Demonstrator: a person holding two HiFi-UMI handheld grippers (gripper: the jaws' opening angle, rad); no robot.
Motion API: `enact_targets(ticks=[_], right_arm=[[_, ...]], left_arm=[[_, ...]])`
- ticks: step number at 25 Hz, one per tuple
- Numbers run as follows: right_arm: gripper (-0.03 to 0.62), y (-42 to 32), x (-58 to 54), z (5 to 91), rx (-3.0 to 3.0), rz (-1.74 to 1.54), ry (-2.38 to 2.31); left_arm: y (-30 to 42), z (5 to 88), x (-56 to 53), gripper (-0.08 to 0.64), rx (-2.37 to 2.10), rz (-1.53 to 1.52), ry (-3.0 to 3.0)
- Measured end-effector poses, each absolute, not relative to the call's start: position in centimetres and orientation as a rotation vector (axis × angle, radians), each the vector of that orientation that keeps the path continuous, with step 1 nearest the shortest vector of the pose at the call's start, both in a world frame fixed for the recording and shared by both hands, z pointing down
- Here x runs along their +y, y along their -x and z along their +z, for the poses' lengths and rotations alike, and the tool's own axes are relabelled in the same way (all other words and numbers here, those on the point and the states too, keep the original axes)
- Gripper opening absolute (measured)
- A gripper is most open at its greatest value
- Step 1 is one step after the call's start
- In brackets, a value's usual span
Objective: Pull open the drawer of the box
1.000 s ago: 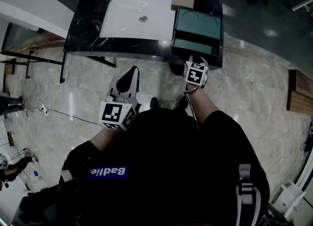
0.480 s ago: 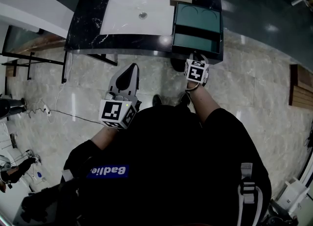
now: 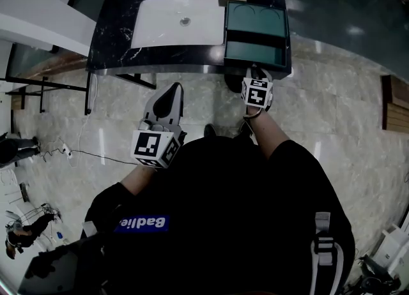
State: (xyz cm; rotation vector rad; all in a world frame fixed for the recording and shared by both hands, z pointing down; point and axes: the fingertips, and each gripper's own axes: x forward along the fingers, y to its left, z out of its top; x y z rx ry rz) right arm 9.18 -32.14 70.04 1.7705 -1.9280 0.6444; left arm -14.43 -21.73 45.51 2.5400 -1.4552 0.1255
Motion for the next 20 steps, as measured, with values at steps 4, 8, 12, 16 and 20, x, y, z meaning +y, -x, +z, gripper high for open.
enact_targets(ticks=[4,8,12,16,20], right_arm=[[0.074,-9.4,-30.5,70.5,-1.917,0.641,-1.766],[0.074,-9.6,-26.9,70.1,-1.89,0.622,-1.773],[0.074,-10.2,-23.5,68.0,-1.873,0.585,-1.813],[0.074,-10.2,-20.9,65.0,-1.895,0.535,-1.849],[0.074,-10.2,-18.9,62.2,-1.947,0.487,-1.863]], left_arm=[[14.3,45.7,-21.3,-0.008,-1.402,0.097,-2.565],[13.2,46.1,-20.5,-0.008,-1.295,0.057,-2.605],[10.9,46.6,-19.5,-0.008,-1.143,0.039,-2.656],[8.6,47.0,-18.3,-0.008,-1.038,0.031,-2.674],[6.0,46.5,-17.1,-0.008,-0.973,0.019,-2.703]])
